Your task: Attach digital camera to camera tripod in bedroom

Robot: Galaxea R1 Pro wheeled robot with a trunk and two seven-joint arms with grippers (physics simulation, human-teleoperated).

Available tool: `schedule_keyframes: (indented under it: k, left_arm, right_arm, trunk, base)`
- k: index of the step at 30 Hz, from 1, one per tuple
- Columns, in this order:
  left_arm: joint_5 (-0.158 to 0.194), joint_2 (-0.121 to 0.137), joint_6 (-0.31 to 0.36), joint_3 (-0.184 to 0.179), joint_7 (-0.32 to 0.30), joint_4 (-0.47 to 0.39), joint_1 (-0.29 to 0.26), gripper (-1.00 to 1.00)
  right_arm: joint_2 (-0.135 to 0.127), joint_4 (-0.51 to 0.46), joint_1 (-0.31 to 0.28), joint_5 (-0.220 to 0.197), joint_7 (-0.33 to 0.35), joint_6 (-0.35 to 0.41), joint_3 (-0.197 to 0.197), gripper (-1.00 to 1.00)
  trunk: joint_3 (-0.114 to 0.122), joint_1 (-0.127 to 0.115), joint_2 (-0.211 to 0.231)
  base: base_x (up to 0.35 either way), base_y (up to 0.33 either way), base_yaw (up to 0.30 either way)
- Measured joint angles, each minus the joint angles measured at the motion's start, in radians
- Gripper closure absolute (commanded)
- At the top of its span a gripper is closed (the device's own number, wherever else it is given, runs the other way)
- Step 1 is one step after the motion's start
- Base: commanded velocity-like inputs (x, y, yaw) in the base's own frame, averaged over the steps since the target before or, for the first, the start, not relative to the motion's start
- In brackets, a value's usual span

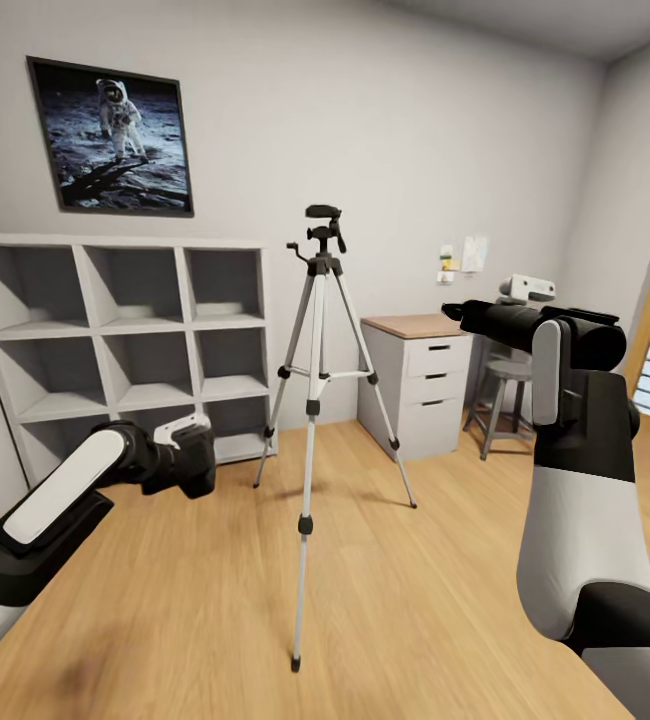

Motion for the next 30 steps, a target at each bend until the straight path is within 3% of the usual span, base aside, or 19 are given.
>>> schedule_keyframes:
  k: [5,10,16,30]
  left_arm:
    - [-0.013,0.001,-0.001,0.003,-0.002,0.005,0.024,1.00]
    - [-0.071,-0.002,-0.001,-0.001,-0.004,0.008,0.035,1.00]
    - [-0.135,-0.023,-0.001,0.000,-0.004,0.009,0.050,1.00]
    - [-0.157,-0.033,0.001,0.013,-0.006,0.010,0.067,1.00]
  right_arm:
    - [0.001,0.001,0.000,0.000,0.001,0.000,0.000,-1.00]
    - [0.001,0.002,0.001,0.000,0.002,0.000,0.000,-1.00]
    - [0.000,0.002,0.001,0.000,0.001,0.000,0.000,-1.00]
    - [0.000,0.001,0.000,0.000,0.000,0.000,0.000,-1.00]
  trunk:
    - [0.019,-0.006,0.008]
    - [0.034,-0.025,0.043]
    - [0.053,-0.048,0.085]
    - [0.097,-0.101,0.183]
  base:
    - [0.000,0.000,0.000]
    - [0.000,0.000,0.000]
    - [0.000,0.000,0.000]
    - [0.000,0.000,0.000]
